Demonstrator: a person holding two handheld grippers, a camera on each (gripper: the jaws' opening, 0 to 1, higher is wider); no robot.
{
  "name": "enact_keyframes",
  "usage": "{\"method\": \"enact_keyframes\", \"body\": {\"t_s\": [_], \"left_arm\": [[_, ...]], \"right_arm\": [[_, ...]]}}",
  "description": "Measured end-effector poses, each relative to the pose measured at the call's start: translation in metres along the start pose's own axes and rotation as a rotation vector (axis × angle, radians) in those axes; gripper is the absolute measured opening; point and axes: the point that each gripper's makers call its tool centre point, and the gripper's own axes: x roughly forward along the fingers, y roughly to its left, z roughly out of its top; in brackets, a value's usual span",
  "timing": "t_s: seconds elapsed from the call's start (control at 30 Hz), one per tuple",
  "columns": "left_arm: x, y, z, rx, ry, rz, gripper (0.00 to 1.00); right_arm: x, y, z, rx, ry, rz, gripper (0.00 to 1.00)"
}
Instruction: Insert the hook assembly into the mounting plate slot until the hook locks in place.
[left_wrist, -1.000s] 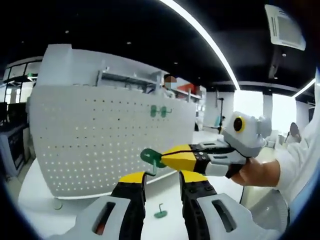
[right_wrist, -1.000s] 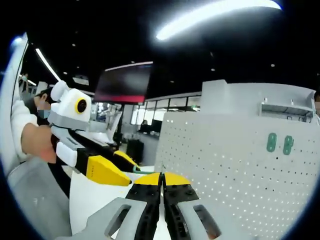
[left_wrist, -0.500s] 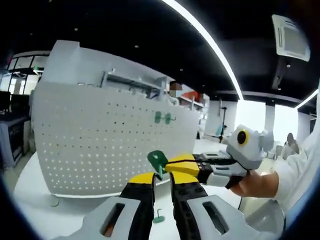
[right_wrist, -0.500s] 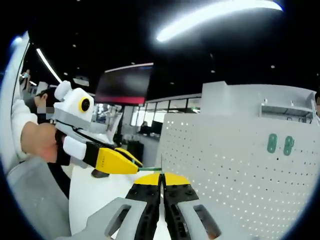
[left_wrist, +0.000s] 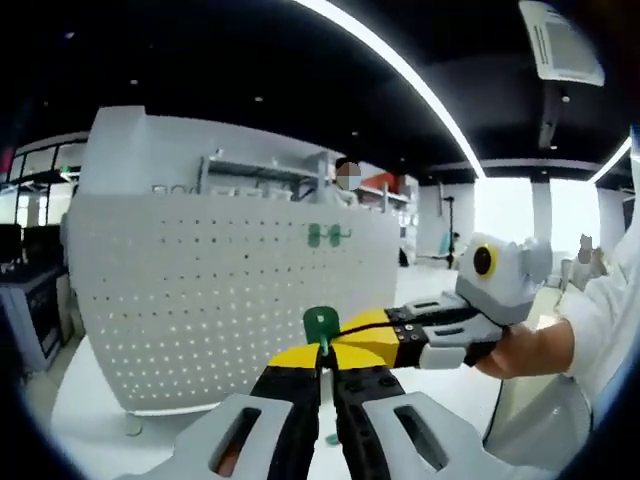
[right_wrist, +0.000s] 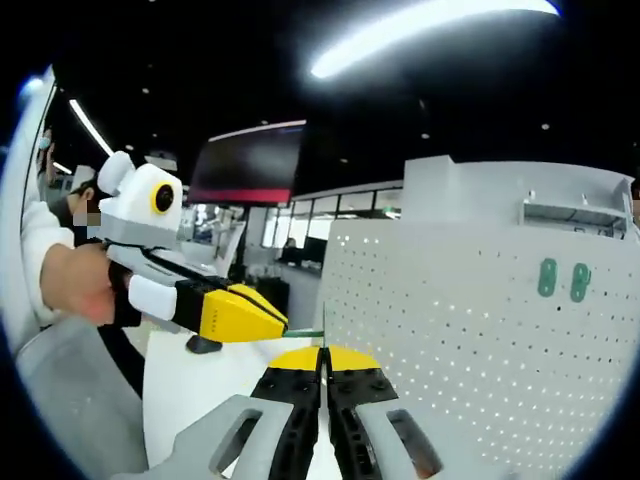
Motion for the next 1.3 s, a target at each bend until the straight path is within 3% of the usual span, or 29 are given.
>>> {"method": "enact_keyframes", "body": {"t_s": [0.23,0.5,0.97,1.3], "left_arm": [[0.001,-0.003,0.004,0.134,0.004,0.037,0.04],[0.005,-0.004,0.004,0.180,0.006,0.068,0.05],[0.000,-0.008,0.011,0.162,-0.040,0.138,0.05],[0.009,-0.022,0.016,0.135,-0.056,0.154,0.05]], "right_arm": [[-0.001,-0.002,0.000,0.068,-0.003,0.004,0.00],[-0.002,0.000,0.007,0.121,-0.024,0.022,0.00],[-0.006,0.012,0.010,0.153,0.004,0.081,0.00],[-0.019,0.002,0.012,0.165,0.039,0.094,0.00]]}}
